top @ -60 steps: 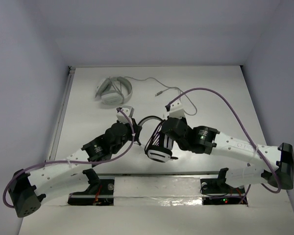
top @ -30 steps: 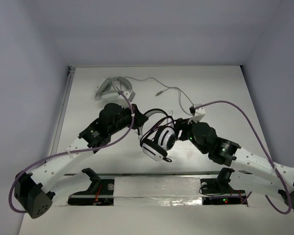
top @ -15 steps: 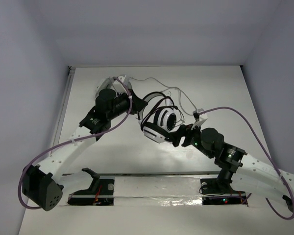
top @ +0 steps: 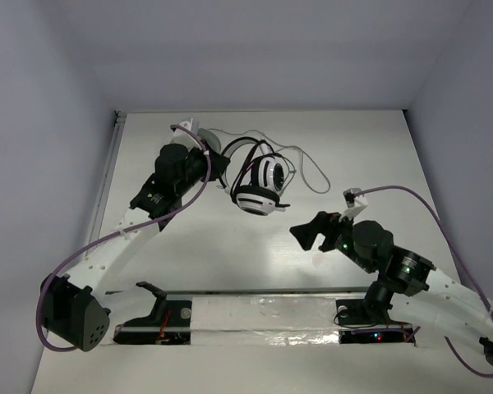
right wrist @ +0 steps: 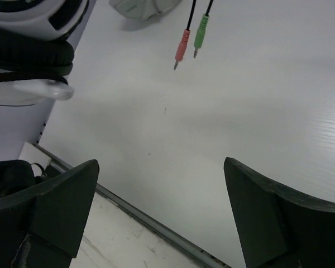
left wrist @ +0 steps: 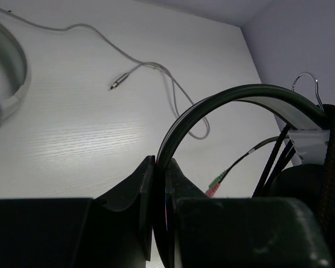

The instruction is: Wrap the headphones

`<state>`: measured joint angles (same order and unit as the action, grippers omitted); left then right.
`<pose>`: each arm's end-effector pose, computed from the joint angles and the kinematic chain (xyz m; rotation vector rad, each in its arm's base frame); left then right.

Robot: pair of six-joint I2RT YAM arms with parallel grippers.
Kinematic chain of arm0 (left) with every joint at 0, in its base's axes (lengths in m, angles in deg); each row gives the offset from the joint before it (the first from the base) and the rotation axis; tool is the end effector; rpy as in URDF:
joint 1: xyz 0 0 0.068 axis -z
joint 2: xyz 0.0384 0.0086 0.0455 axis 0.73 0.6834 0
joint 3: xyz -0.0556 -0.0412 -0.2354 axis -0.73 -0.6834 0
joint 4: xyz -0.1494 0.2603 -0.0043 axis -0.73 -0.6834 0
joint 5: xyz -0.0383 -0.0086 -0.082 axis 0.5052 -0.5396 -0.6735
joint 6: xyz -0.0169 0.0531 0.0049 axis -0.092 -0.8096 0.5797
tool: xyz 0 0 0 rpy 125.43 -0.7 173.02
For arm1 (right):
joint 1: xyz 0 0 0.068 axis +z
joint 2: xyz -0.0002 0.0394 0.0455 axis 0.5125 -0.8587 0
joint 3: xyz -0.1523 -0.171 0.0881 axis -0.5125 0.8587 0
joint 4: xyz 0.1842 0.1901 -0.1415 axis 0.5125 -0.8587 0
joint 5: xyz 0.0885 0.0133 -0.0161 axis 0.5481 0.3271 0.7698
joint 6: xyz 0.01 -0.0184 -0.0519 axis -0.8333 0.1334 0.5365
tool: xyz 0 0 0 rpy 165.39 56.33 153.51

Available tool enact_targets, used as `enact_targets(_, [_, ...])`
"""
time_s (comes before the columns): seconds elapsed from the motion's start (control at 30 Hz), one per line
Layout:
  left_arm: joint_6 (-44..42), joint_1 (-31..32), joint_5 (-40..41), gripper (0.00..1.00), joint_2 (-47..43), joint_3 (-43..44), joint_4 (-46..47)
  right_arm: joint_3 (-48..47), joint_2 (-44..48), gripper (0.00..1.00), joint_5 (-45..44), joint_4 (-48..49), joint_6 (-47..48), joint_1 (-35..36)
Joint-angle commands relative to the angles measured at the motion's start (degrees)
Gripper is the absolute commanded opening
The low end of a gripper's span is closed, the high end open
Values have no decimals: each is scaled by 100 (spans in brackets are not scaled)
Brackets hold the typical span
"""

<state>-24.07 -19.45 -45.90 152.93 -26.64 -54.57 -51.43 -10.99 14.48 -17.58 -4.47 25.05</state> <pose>0.2849 -0.1534 0.3206 0.0516 1.7592 -0.8648 0.1304 0.1710 0.2677 -0.0681 1.9338 0.8330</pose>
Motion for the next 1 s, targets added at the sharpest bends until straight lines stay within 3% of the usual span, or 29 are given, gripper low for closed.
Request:
enact_targets(0.0, [329, -28, 491, 0, -158, -84, 697, -346, 499, 100, -577, -528, -425, 11])
enact_targets(0.2, [488, 111, 429, 0, 62, -646, 1145, -434, 1176, 100, -1175, -669, -391, 11])
enact_targets(0.43, [505, 498, 694, 0, 544, -1173, 1602, -460, 1063, 100, -1299, -415, -180, 11])
enact_targets(0.83, [558, 719, 1642, 0, 2459, -798, 2385, -346, 606, 100, -1131, 166, 23, 11])
enact_targets(0.93, [514, 780, 1914, 8, 2776, -604, 2411, -319, 640, 100, -1166, 210, 49, 11])
enact_targets(0.97, [462, 841, 2011, 15, 2839, -577, 2429, -302, 667, 100, -1175, 210, 49, 11])
